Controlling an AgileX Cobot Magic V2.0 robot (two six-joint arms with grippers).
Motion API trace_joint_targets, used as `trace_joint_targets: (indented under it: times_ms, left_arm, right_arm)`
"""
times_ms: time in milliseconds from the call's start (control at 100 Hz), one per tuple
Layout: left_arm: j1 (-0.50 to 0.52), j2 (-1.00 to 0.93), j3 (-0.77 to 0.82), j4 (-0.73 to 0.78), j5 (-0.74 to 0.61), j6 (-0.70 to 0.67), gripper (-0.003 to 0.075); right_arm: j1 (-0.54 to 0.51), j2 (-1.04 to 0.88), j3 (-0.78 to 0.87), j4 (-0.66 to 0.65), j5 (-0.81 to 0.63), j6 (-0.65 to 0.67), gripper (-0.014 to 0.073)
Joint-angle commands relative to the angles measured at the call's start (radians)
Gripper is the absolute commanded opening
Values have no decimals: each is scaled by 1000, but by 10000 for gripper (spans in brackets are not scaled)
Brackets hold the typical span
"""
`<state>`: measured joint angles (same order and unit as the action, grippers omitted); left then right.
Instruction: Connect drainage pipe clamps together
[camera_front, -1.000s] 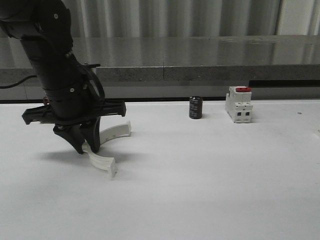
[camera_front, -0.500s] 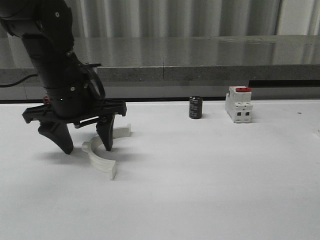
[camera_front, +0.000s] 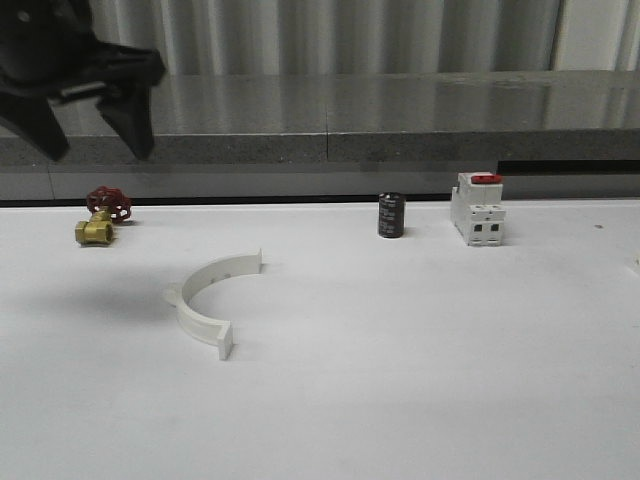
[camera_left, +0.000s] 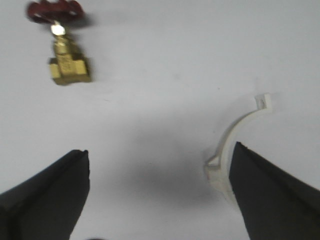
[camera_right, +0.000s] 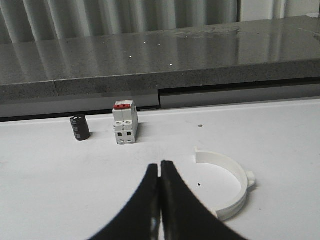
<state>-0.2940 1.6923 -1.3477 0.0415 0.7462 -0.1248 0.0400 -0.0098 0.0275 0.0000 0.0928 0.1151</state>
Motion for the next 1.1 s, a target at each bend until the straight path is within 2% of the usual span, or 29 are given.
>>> trace_joint_targets:
  times_ms: [0,310,520,830,930,1090]
  left_arm:
    - [47,-116,0,3,-40,59,566]
    - [188,-431,246,-1,-141,107,566]
    - [188,-691,484,-35,-245,107,566]
    - [188,-1074,732,-42,-253,107,558]
    - [188,-1164,778,-57,-250,107,489]
    - [188,-1268,835,-60,-245,107,269]
  right_arm:
    - [1,-16,-17,0,-83,-5,-67]
    - [1,-16,-17,0,-83,-5,-67]
    - [1,-16,-17,0,-83,-5,-67]
    - [1,-16,-17,0,-83,-5,-67]
    - [1,-16,-17,0,-83,-5,-67]
    - [1,-16,-20,0,-86,-5,-67]
